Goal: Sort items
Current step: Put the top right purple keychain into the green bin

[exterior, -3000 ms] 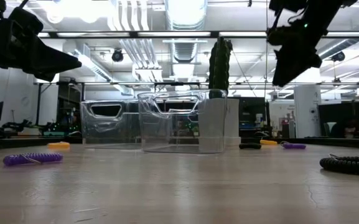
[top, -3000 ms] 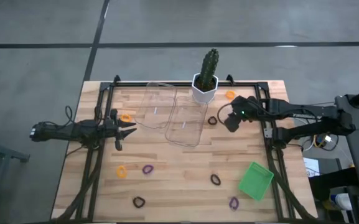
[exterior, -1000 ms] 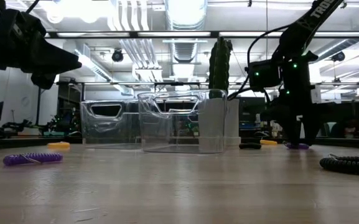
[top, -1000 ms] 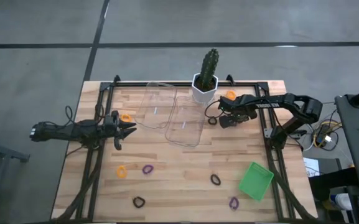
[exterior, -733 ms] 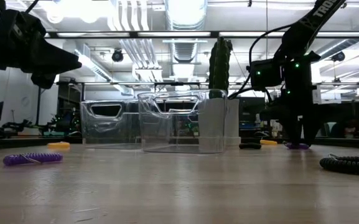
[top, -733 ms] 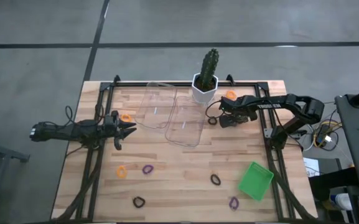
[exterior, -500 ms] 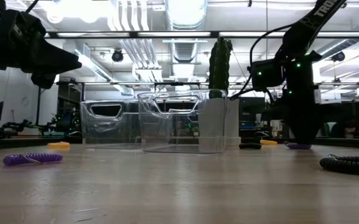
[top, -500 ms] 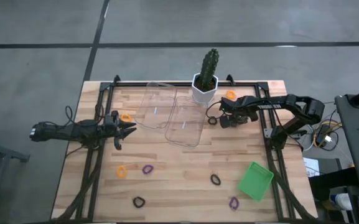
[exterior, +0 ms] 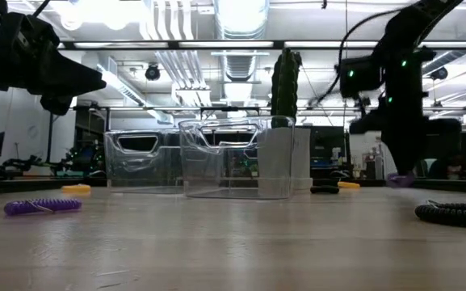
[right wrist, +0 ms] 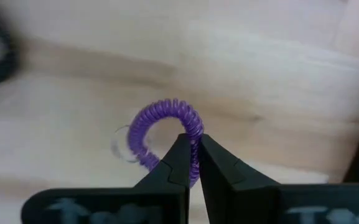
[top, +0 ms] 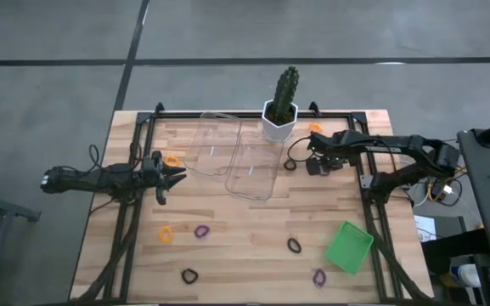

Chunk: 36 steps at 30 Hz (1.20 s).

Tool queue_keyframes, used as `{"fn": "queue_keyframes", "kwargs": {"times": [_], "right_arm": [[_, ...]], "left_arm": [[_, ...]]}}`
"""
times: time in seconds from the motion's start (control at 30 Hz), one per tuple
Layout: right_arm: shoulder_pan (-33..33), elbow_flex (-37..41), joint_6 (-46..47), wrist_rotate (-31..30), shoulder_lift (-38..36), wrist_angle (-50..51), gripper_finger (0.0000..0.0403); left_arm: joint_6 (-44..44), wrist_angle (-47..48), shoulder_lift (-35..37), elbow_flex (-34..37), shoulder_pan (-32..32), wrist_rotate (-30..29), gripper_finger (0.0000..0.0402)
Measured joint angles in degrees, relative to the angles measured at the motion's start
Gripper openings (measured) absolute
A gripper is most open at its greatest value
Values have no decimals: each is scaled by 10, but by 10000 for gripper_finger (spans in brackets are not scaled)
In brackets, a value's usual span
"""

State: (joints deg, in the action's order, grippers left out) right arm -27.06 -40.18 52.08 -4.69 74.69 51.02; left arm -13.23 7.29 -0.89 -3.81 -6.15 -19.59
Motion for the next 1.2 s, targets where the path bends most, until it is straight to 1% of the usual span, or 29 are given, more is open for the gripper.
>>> {"fn": "queue_keyframes", "kwargs": {"times": [0.1, 0.27, 0.37, 0.5, 0.63, 0.73, 0.87, 1.07, 1.2], "right_arm": [[16, 0, -2, 42, -54, 0, 14], [53, -1, -12, 149, -147, 0, 13], [89, -1, 17, 203, -197, 2, 13], [157, -2, 83, 236, -250, 21, 13], [243, -2, 144, 263, -287, 32, 13], [316, -2, 208, 279, -303, 33, 13], [418, -2, 312, 280, -307, 42, 13], [571, -3, 475, 286, -288, 67, 13], [652, -3, 572, 287, -265, 72, 13]], "left_arm": [[0, 0, 0, 0, 0, 0, 101], [0, 0, 0, 0, 0, 0, 101], [0, 0, 0, 0, 0, 0, 101], [0, 0, 0, 0, 0, 0, 101], [-1, 0, 0, 0, 0, 0, 101], [-6, 0, 0, 0, 0, 0, 101], [-9, 0, 0, 0, 0, 0, 101], [-10, 0, 0, 0, 0, 0, 101], [-10, 0, 0, 0, 0, 0, 101]]}}
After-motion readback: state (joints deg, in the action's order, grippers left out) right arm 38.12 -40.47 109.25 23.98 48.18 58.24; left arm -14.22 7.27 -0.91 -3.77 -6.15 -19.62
